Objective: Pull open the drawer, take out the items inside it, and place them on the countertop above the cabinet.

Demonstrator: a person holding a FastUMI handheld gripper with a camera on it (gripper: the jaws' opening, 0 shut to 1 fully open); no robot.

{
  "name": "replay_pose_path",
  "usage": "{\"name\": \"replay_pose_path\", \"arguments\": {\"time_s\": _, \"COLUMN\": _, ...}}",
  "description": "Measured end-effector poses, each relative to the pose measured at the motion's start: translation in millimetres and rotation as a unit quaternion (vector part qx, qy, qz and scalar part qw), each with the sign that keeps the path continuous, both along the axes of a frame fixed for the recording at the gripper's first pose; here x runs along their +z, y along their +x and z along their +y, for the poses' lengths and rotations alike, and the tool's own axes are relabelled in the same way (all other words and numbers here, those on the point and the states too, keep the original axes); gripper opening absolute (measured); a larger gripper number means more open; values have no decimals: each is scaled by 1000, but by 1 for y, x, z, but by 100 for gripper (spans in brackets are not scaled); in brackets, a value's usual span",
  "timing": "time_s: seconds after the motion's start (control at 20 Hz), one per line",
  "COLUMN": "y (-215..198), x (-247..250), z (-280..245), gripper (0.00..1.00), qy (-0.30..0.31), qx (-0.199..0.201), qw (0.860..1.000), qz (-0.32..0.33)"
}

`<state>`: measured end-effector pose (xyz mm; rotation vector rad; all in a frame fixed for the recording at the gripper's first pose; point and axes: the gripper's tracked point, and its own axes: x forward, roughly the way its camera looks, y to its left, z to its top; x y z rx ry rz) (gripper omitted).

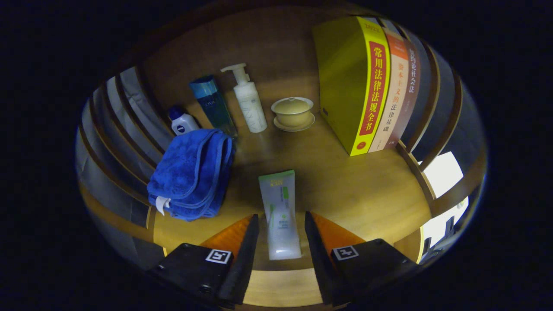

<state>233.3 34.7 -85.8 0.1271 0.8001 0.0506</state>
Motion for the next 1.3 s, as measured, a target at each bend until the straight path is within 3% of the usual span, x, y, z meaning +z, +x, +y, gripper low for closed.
{"name": "replay_pose_path", "arguments": {"time_s": 0.35, "y": -68, "x": 43, "z": -1, "gripper": 100, "qy": -17, "qx": 34, "qw": 992, "qz": -118}}
{"name": "replay_pose_path", "arguments": {"time_s": 0.7, "y": -161, "x": 63, "z": -6, "gripper": 99, "qy": -24, "qx": 60, "qw": 973, "qz": -220}}
{"name": "replay_pose_path", "arguments": {"time_s": 0.9, "y": -205, "x": 73, "z": -20, "gripper": 99, "qy": -38, "qx": 46, "qw": 956, "qz": -286}}
{"name": "replay_pose_path", "arguments": {"time_s": 1.3, "y": -272, "x": 27, "z": -22, "gripper": 99, "qy": -32, "qx": 58, "qw": 947, "qz": -313}}
